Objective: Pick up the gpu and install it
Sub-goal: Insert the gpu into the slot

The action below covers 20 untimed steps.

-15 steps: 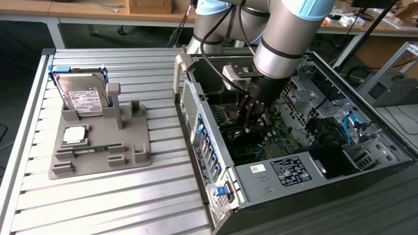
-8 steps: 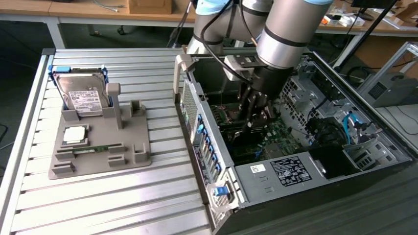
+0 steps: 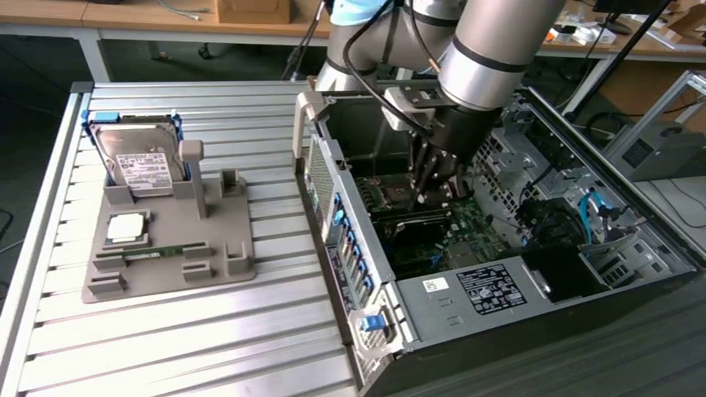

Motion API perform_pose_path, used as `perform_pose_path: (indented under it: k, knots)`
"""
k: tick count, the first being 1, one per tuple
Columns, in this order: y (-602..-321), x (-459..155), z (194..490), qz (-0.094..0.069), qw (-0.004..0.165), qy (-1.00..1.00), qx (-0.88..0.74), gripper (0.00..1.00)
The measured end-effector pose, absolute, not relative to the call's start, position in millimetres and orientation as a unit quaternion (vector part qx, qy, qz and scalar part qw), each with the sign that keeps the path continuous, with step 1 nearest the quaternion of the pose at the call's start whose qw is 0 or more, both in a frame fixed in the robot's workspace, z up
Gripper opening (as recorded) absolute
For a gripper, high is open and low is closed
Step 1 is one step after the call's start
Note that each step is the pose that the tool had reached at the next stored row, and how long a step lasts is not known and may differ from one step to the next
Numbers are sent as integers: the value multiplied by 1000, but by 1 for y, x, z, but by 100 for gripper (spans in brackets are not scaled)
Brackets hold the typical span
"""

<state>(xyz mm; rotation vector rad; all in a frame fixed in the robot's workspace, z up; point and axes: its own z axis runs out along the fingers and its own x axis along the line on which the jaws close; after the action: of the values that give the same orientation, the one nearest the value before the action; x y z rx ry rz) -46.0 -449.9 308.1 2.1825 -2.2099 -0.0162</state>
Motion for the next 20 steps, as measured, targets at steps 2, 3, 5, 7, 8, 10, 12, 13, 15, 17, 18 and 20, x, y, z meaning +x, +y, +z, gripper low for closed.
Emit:
perform_pose_path:
  k: [2,3,5,7,8,10,12,13,15,17,18,20]
  knots:
    - [-450,-37,307,-8,21,-711,703,11]
    - [-450,-32,307,-10,23,-711,703,11]
    - [-450,-20,305,-13,26,-711,703,11]
    - [-450,-9,304,-16,29,-710,703,11]
    - [-450,-5,304,-17,30,-710,704,11]
    - [-450,4,303,-20,32,-709,704,11]
    - [-450,15,302,-22,35,-709,704,11]
    - [-450,19,302,-23,36,-708,704,11]
    - [-450,24,302,-25,38,-708,705,11]
    - [-450,25,302,-25,38,-708,705,11]
    - [-450,25,302,-25,38,-708,705,11]
    - [-450,25,302,-25,38,-708,705,11]
